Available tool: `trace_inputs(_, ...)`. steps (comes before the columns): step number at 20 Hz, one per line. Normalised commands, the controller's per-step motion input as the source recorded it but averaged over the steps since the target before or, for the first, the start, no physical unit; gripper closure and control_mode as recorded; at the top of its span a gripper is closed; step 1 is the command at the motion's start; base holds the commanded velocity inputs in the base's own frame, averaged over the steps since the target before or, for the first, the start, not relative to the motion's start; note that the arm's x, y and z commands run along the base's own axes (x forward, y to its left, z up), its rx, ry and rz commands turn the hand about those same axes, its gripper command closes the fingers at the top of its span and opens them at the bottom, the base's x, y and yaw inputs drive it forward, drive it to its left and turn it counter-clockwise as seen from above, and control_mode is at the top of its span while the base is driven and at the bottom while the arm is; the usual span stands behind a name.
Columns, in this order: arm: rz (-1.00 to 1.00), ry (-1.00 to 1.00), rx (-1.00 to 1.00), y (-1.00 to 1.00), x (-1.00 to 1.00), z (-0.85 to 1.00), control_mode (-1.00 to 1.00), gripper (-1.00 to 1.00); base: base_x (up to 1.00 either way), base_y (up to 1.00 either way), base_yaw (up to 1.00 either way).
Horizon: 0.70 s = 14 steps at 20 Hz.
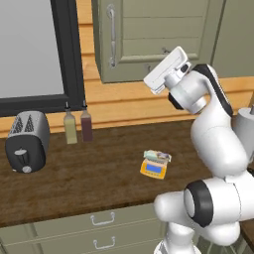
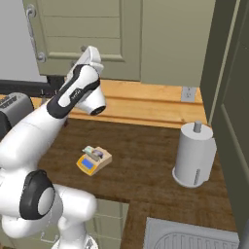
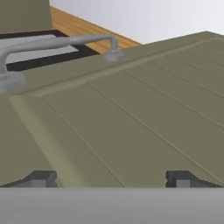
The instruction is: Pick the bar and place it on the digital scale for weighing, and close the cabinet.
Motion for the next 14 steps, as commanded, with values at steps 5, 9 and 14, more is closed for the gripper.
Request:
trace_inputs(5,-0.09,0.07,0.00,-0.05,0.95,-0.10,-1.00,-1.00,0.00,0.00,0.00)
trace_inputs(9,-0.08,0.00,0.00,-0.24,0.73,-0.65,-1.00,-1.00,0.00,0.00,0.00)
trace_inputs(14,-0.08,0.00,0.00,-0.29,0.58,-1.00,-1.00,-1.00,0.00,0.00,0.00)
